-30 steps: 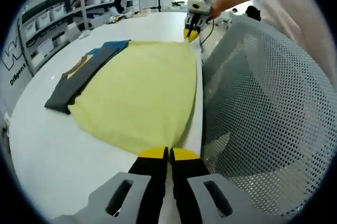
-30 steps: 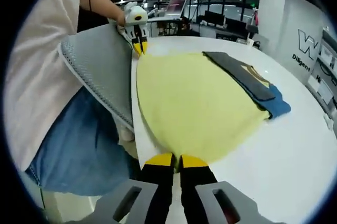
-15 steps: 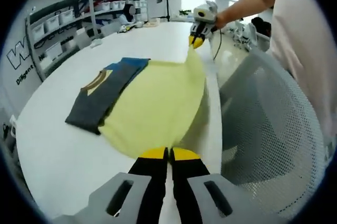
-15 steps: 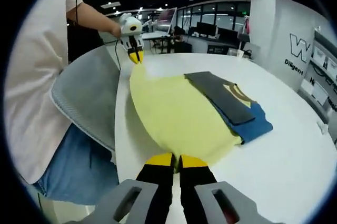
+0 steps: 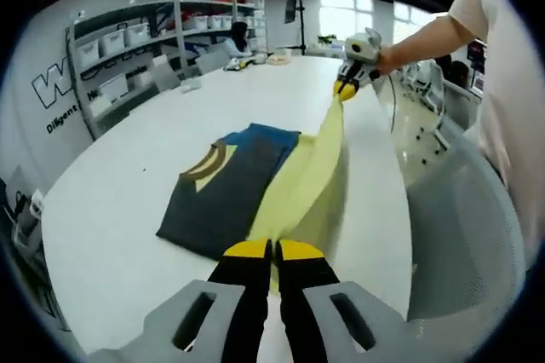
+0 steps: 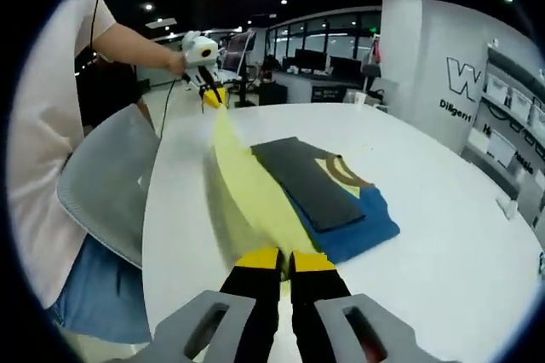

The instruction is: Fold the garment on the visible template until the final outline fits inside the template.

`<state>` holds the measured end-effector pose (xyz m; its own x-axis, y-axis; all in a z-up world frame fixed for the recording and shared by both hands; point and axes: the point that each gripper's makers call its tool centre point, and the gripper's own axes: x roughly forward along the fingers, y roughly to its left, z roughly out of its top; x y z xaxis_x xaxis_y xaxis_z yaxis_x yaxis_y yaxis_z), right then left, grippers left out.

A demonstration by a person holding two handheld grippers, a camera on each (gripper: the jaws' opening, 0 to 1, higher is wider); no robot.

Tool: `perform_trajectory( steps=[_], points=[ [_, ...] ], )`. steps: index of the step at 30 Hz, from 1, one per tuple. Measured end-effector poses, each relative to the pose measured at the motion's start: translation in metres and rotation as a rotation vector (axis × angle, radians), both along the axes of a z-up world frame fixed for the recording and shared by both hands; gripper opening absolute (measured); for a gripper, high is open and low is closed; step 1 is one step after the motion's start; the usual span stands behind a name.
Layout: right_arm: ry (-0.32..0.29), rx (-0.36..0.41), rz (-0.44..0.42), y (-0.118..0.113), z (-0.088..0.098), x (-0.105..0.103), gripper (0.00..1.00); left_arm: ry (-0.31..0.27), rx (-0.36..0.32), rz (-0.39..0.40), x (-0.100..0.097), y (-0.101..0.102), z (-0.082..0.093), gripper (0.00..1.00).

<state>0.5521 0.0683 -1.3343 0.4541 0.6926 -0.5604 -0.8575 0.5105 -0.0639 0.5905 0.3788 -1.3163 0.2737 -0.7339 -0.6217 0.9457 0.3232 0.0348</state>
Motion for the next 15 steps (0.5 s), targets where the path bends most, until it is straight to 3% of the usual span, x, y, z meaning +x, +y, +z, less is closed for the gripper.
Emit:
perform_trajectory(
  steps=[15],
  points=[
    [-0.006, 0.028, -0.081, -0.022, 0.007, 0.076, 0.00, 0.014, -0.004, 0.080, 0.070, -0.017, 0.002, 0.00]
  ],
)
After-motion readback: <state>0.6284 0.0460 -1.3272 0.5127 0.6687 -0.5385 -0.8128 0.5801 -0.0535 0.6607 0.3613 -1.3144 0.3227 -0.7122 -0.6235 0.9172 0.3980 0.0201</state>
